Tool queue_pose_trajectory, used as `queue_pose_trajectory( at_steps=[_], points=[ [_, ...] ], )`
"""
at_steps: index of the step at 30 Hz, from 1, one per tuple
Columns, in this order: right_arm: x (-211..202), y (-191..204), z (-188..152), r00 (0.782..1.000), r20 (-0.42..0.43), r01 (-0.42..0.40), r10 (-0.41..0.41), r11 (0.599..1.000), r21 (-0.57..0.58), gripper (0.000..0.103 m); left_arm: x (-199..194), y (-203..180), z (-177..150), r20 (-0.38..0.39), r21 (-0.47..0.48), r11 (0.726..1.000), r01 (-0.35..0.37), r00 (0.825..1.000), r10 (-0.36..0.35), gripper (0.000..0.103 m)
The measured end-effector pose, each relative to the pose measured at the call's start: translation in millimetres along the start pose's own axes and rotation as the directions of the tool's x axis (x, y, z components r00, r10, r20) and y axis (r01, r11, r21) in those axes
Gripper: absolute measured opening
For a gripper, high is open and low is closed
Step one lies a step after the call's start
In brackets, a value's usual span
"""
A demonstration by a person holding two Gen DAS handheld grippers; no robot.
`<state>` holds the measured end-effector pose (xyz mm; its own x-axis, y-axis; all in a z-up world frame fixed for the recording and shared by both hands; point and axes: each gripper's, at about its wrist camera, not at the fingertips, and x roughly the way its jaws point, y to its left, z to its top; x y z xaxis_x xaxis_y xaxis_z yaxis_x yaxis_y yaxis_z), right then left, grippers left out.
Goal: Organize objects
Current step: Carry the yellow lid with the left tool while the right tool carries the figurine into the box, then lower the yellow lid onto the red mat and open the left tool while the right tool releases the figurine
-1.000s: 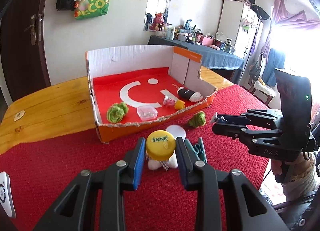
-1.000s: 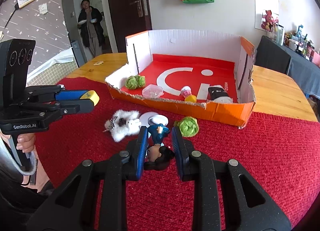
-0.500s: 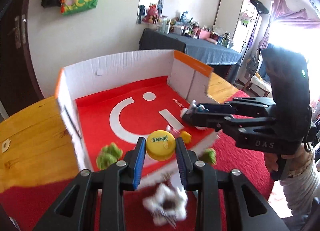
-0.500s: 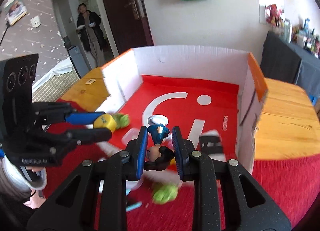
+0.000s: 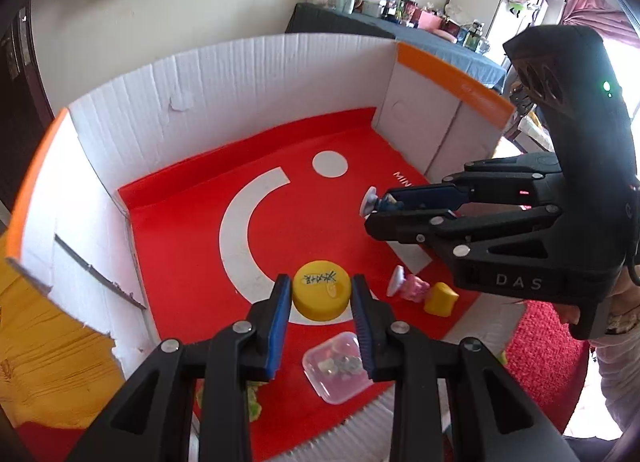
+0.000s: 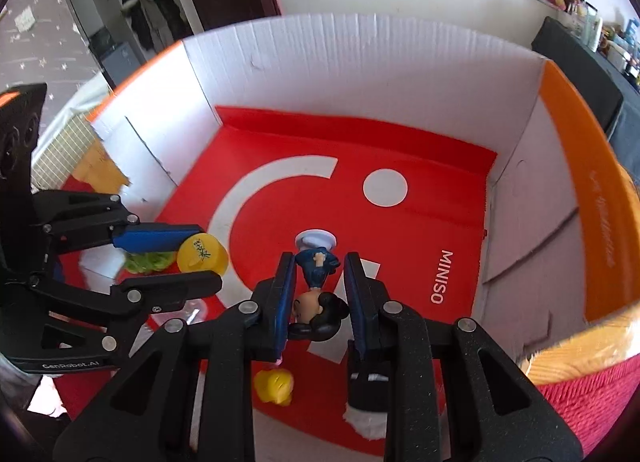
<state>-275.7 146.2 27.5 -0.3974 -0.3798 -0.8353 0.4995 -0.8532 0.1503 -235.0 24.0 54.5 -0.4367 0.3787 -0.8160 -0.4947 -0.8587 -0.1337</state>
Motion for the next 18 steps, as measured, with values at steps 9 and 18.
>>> queue_pose_trajectory(
  at_steps=[9,18],
  points=[
    [11.4,-2.1,3.4,0.997,-0.073,0.027,-0.029,0.999,-0.021,0.024,16.7,6.4,1.8,-0.056,-0.017,1.000,0.003,0.998,-0.004,0.032],
    [11.2,-6.5,1.0,0.994,-0.105,0.032,-0.034,0.999,-0.012,0.024,22.3,6.7,1.6,-0.077,-0.014,1.000,-0.003,0.997,0.001,0.032]
  ],
)
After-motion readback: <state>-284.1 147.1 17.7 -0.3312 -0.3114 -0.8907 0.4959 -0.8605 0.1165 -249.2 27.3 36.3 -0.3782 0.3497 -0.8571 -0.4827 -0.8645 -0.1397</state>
